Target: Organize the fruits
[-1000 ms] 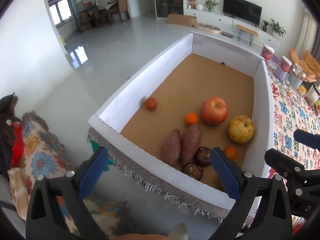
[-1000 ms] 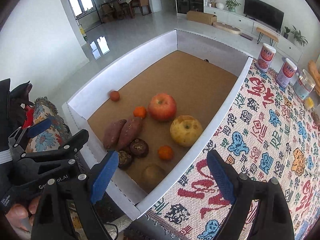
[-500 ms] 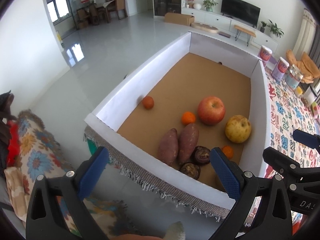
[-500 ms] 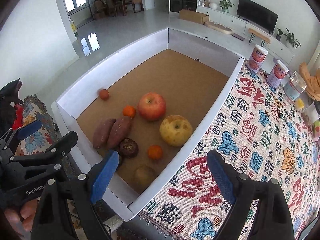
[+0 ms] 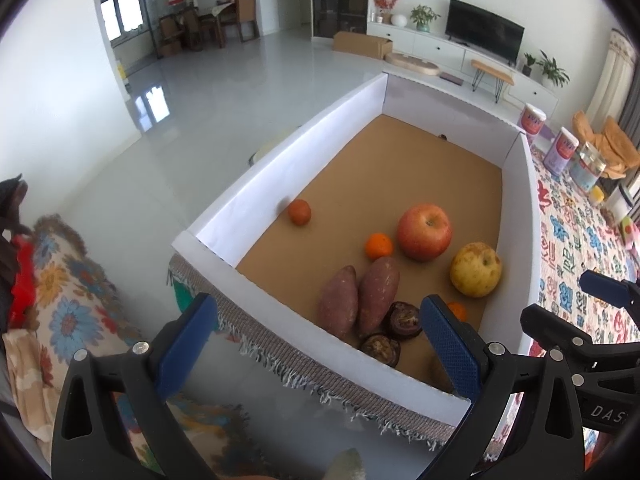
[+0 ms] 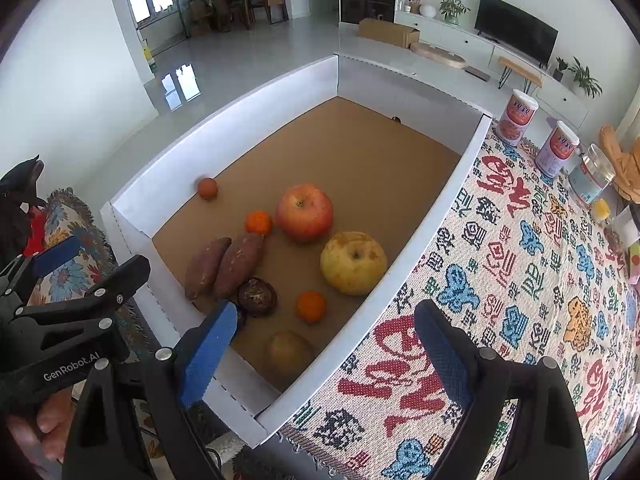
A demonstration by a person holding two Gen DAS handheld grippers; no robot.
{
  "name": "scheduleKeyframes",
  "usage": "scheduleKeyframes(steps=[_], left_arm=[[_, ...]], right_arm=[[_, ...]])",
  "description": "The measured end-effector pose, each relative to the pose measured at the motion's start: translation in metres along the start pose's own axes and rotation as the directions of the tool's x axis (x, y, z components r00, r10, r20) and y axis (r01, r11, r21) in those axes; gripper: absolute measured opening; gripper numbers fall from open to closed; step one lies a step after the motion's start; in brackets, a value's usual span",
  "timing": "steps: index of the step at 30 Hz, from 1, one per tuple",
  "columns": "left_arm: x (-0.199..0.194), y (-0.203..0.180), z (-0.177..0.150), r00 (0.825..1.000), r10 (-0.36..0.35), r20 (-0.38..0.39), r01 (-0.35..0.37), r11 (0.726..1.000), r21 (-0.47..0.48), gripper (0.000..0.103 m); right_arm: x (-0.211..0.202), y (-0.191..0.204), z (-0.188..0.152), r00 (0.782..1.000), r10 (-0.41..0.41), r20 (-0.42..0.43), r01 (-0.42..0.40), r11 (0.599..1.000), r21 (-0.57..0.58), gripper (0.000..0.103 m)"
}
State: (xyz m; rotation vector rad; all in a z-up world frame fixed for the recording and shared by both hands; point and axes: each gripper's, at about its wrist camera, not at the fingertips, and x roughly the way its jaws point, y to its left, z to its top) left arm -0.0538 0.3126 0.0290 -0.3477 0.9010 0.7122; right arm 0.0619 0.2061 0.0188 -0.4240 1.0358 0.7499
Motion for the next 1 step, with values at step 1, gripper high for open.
scheduleKeyframes(steps=[1], left_arm=[[-0.0010,-0.0004,0.0005,1.000,0.009,0.005,-0.009,1.000,0.005,0.102]], right_arm=[[0.0002,0.0002,0.0002,1.000,0.001,0.000,-0.001,1.000,0.000,0.090]])
